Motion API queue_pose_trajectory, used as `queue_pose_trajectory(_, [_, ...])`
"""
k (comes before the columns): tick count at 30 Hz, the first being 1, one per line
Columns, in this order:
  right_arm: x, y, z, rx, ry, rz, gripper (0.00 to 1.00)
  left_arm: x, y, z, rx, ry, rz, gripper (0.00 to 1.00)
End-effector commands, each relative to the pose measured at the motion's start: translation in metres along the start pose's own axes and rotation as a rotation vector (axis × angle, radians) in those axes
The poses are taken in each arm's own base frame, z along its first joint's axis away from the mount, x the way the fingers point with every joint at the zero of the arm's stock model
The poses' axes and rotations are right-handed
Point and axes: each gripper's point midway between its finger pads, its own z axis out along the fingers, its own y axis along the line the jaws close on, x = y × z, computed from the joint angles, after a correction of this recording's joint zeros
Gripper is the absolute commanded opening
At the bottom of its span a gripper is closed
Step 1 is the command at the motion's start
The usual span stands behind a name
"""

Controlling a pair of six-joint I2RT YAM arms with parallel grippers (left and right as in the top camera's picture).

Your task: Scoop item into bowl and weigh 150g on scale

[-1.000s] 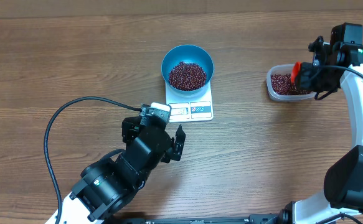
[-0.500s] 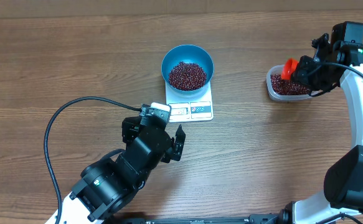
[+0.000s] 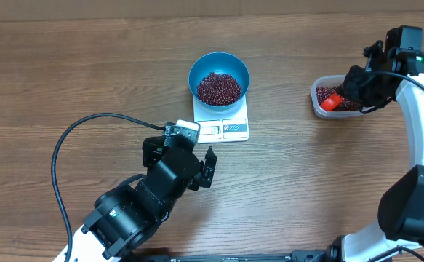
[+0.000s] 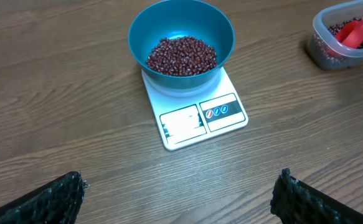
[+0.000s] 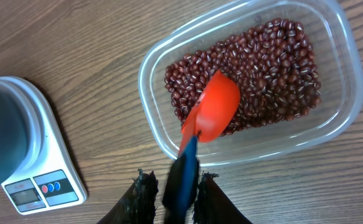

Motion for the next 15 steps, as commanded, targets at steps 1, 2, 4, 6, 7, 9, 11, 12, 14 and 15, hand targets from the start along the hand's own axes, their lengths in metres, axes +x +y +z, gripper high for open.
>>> queue_pose_trajectory(1, [0.002,-0.004,0.006,0.02,0.016,0.002,0.24,0.002,0.001,0.002,-0.004,0.005,-0.015,1.0])
queue_pose_trajectory(2, [0.003,-0.006,0.006,0.032,0.016,0.003,0.24,0.002,0.001,0.002,-0.004,0.005,-0.015,1.0])
queue_pose_trajectory(4, [0.004,-0.008,0.006,0.044,0.023,0.005,0.3,0.002,0.001,0.002,-0.004,0.005,-0.015,1.0])
queue_pose_trajectory(6, [0.006,-0.008,0.006,0.045,0.029,0.006,0.56,0.002,0.001,0.002,-0.004,0.005,-0.015,0.99])
queue_pose_trajectory(7, [0.007,-0.009,0.005,0.046,0.032,0.007,0.6,0.002,0.001,0.002,-0.004,0.005,-0.015,1.0])
queue_pose_trajectory(9, [0.009,-0.009,0.005,0.048,0.042,0.01,0.68,0.002,0.001,0.002,-0.004,0.005,-0.015,0.99])
queue_pose_trajectory(11, [0.013,-0.012,0.005,0.052,0.057,0.015,0.77,0.002,0.001,0.002,-0.004,0.005,-0.015,1.0])
queue_pose_trajectory(12, [0.014,-0.014,0.004,0.054,0.065,0.02,0.79,0.002,0.001,0.002,-0.004,0.006,-0.015,1.0])
queue_pose_trajectory(14, [0.018,-0.019,0.003,0.059,0.081,0.028,0.83,0.002,0.001,0.002,-0.004,0.005,-0.015,1.0])
queue_pose_trajectory(15, [0.02,-0.021,0.002,0.061,0.088,0.021,0.86,0.002,0.001,0.002,-0.004,0.006,-0.015,1.0])
